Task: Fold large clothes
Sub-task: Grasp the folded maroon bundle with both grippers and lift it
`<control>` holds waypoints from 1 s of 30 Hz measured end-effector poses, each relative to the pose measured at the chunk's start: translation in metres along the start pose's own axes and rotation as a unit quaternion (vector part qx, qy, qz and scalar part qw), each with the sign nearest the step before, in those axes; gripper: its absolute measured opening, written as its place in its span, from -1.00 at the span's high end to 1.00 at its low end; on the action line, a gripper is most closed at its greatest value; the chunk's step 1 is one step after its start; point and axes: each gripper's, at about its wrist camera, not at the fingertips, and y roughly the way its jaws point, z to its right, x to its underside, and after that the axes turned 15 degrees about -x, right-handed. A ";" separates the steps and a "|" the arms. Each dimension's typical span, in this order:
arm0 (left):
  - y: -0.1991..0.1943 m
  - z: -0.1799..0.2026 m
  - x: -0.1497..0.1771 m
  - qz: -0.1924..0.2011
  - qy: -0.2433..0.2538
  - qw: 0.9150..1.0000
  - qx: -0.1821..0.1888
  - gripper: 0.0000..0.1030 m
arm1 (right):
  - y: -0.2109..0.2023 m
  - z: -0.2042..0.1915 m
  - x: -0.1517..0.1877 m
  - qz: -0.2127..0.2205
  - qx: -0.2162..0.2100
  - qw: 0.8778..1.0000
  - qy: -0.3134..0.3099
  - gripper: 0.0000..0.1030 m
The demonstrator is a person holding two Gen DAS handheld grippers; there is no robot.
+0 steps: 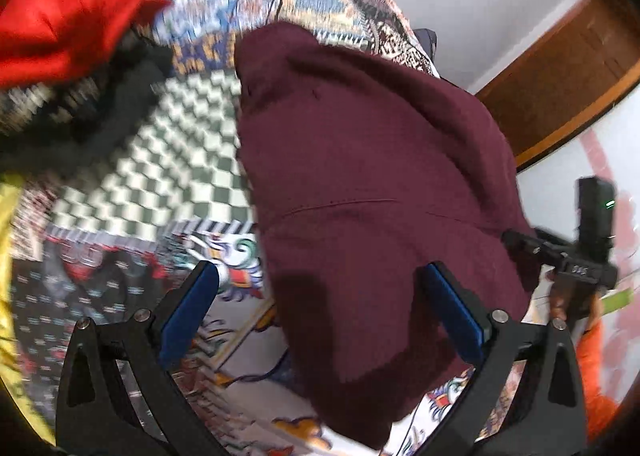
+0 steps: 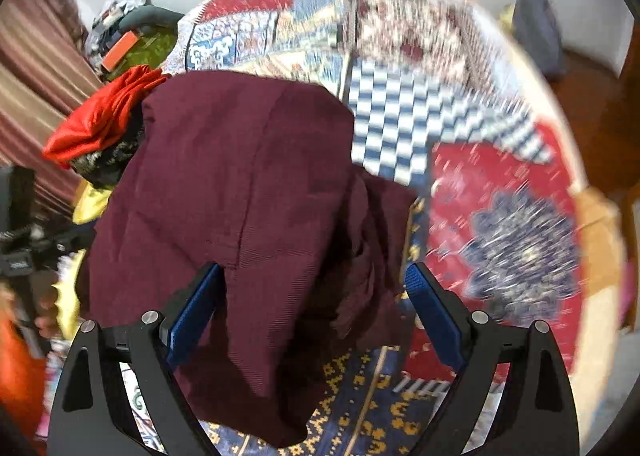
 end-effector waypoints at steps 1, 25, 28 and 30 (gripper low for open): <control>0.008 -0.004 -0.002 -0.012 -0.016 1.000 0.019 -1.00 | 0.003 0.011 -0.001 -0.006 -0.024 0.999 0.022 -0.86; 0.052 0.002 -0.021 -0.063 -0.066 0.986 0.138 -0.58 | 0.034 0.053 -0.014 -0.035 -0.178 0.977 0.109 -0.74; 0.040 0.004 -0.021 -0.052 -0.062 0.987 0.138 -0.33 | 0.021 0.049 -0.017 -0.037 -0.166 0.981 0.098 -0.41; 0.029 0.010 -0.022 -0.042 -0.049 0.990 0.123 -0.21 | 0.014 0.041 -0.015 -0.036 -0.154 0.983 0.089 -0.24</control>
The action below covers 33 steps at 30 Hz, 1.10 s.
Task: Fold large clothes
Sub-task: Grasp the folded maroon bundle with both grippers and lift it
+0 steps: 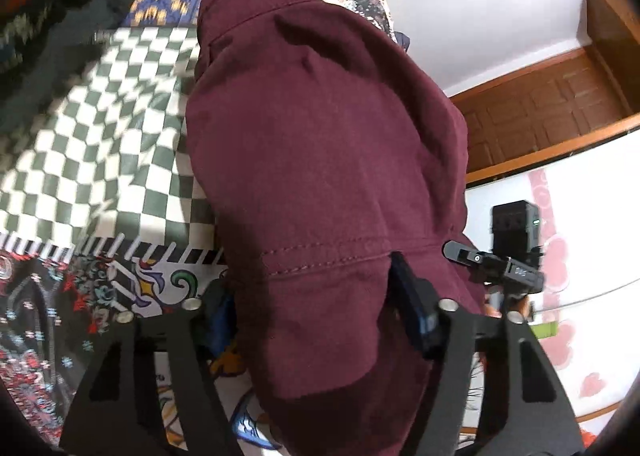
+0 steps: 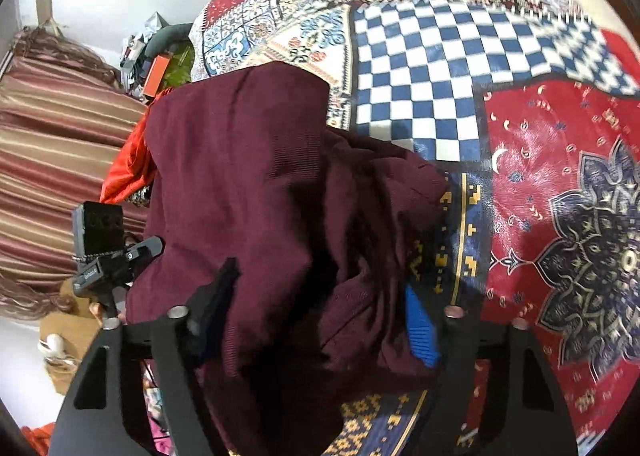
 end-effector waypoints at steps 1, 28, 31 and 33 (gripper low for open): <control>-0.003 0.004 -0.003 0.007 0.009 1.000 -0.009 -0.17 | 0.000 -0.004 0.000 0.000 0.005 1.000 -0.002 -0.13; -0.324 -0.058 -0.090 0.256 0.039 0.963 -0.068 0.07 | 0.087 -0.283 -0.088 0.068 -0.058 0.979 -0.185 0.16; -0.341 -0.086 -0.109 0.264 0.025 0.960 -0.089 0.07 | 0.125 -0.296 -0.107 0.060 -0.071 0.978 -0.184 0.16; -0.345 -0.106 -0.121 0.261 0.017 0.960 -0.100 0.07 | 0.154 -0.301 -0.119 0.053 -0.075 0.979 -0.180 0.16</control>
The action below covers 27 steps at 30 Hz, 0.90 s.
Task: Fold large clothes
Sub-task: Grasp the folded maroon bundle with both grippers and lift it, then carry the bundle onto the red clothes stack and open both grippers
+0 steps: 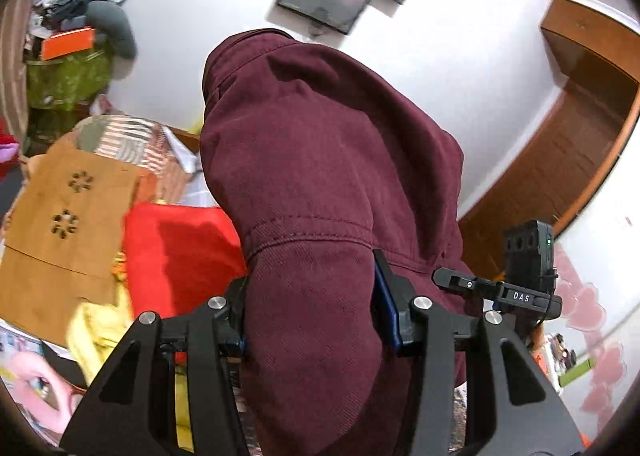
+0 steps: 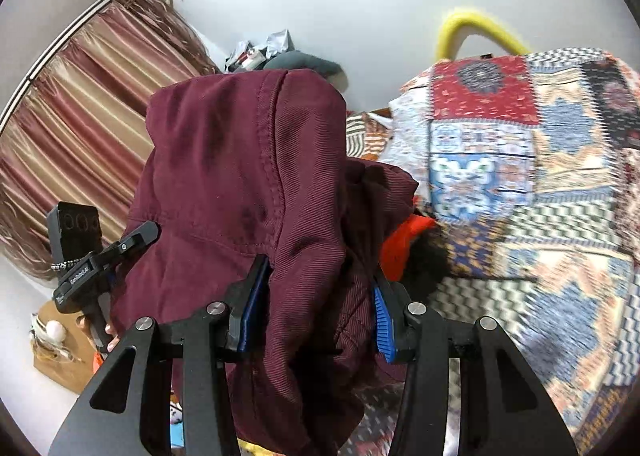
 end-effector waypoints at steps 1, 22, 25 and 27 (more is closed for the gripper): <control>0.005 -0.013 -0.007 -0.005 -0.005 1.000 -0.007 0.07 | 0.011 0.001 -0.003 -0.003 -0.002 1.000 0.004 0.16; 0.142 -0.162 0.019 -0.096 -0.084 0.988 -0.083 -0.31 | 0.157 0.078 -0.008 -0.053 0.063 0.995 0.051 -0.30; 0.133 -0.146 0.019 -0.092 -0.061 0.988 -0.110 -0.41 | 0.151 0.065 -0.010 -0.069 0.111 0.991 0.030 -0.33; 0.129 -0.133 0.018 -0.085 -0.032 0.985 -0.145 -0.45 | 0.143 0.055 -0.012 -0.077 0.135 0.988 0.015 -0.33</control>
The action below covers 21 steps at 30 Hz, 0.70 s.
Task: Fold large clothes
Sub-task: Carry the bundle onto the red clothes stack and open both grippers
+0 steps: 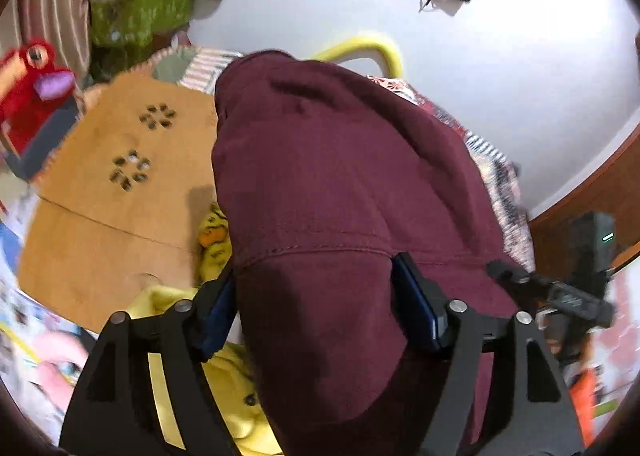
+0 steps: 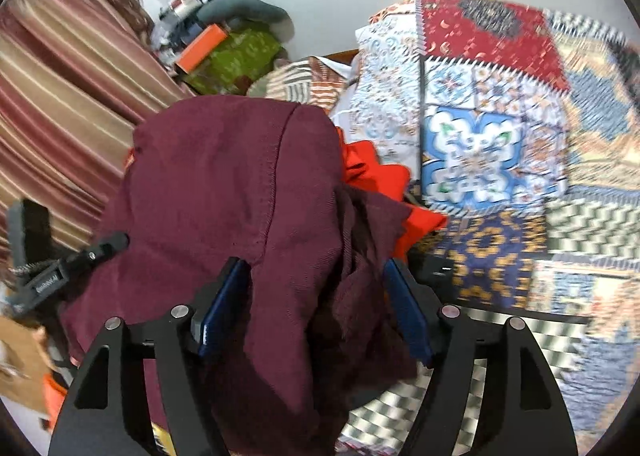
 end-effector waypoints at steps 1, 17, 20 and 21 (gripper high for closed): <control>-0.003 0.004 0.001 0.005 0.008 1.000 -0.014 -0.46 | -0.005 -0.002 0.000 0.002 0.007 1.000 -0.005 -0.33; -0.149 0.048 0.062 0.178 0.074 0.976 -0.102 -0.47 | -0.085 -0.081 0.054 0.102 0.061 0.979 -0.166 -0.33; -0.188 0.059 0.087 0.217 0.076 0.968 -0.103 -0.48 | -0.112 -0.103 0.073 0.136 0.056 0.971 -0.189 -0.33; -0.201 0.063 0.096 0.228 0.077 0.966 -0.098 -0.48 | -0.123 -0.112 0.081 0.149 0.053 0.967 -0.198 -0.33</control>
